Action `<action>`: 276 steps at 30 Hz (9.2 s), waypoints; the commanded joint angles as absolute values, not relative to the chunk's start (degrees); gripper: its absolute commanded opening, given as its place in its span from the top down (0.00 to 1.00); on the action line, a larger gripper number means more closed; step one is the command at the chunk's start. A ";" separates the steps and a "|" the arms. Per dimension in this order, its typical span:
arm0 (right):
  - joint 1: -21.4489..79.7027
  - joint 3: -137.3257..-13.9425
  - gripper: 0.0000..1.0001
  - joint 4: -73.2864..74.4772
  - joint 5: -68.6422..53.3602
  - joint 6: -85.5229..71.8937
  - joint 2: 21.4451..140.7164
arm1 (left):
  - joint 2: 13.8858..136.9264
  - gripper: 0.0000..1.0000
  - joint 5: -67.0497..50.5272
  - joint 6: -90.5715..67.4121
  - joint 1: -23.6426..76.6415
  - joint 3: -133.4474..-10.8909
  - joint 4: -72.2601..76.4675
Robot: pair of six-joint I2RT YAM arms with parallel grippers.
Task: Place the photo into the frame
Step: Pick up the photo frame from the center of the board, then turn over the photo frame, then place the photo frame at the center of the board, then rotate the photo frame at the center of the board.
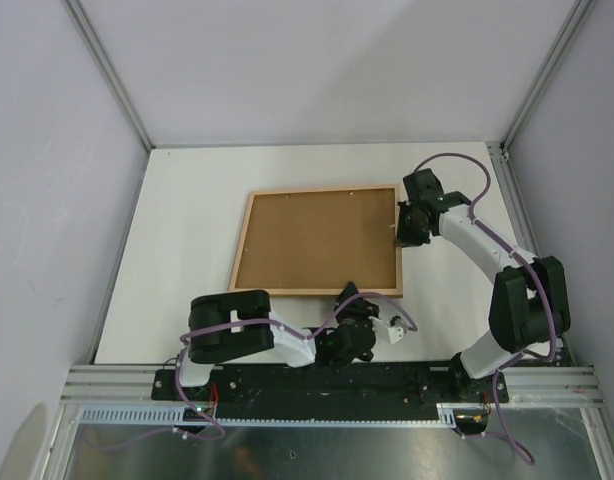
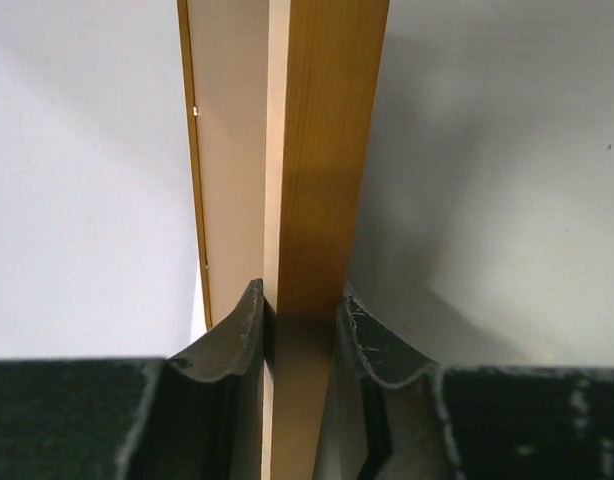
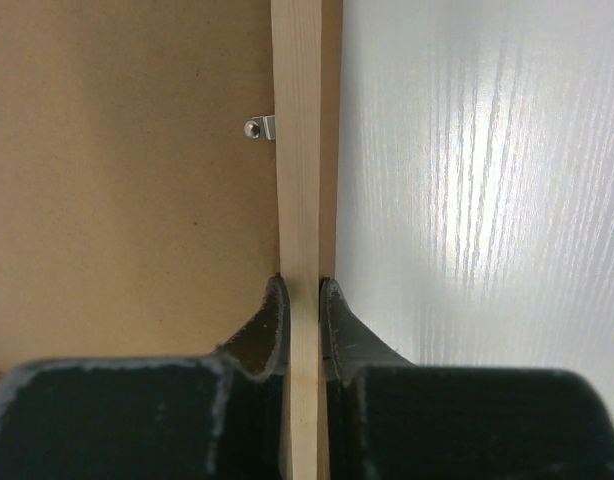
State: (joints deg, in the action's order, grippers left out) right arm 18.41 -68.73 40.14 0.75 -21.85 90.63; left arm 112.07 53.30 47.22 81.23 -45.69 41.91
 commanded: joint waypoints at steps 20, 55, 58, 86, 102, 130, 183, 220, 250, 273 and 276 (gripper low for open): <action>6.35 -73.40 0.25 36.00 4.99 -26.60 62.36 | 97.80 1.00 57.77 63.66 75.98 -56.06 52.93; 0.97 -65.84 0.26 32.03 -3.49 -30.91 62.67 | 93.81 1.00 38.58 34.08 62.85 -105.38 0.44; 0.97 -65.28 0.26 31.74 -4.06 -31.15 62.70 | 93.24 1.00 37.70 30.69 62.41 -107.06 0.43; 3.79 -60.68 0.26 28.63 -3.60 -32.16 64.44 | 86.66 1.00 -12.60 -25.45 22.23 -103.53 -10.41; 4.95 -53.94 0.26 21.48 -6.13 -33.37 67.94 | 96.02 1.00 -41.77 -40.22 0.76 -86.27 1.50; 11.29 -44.43 0.25 8.33 -10.35 -34.36 75.11 | 120.68 0.89 -47.63 -46.71 -1.90 -74.87 20.05; 36.99 -47.02 0.99 9.44 2.63 -37.07 89.83 | 119.56 1.00 2.53 -29.31 1.20 -87.96 -19.64; 57.48 -51.26 1.00 -6.14 -0.99 -35.60 102.29 | 144.68 1.00 -32.37 -19.61 22.10 -120.89 -29.14; 52.96 -58.47 1.00 6.08 2.66 -31.35 89.18 | 114.71 0.88 -13.42 -30.73 11.57 -109.96 -28.52; 18.88 -57.40 1.00 10.51 4.00 -31.61 97.39 | 100.69 1.00 1.84 -47.39 -10.51 -67.01 -19.27; 18.89 -56.44 1.00 9.63 3.96 -32.02 98.27 | 101.47 1.00 1.88 -47.36 -10.52 -66.96 -18.97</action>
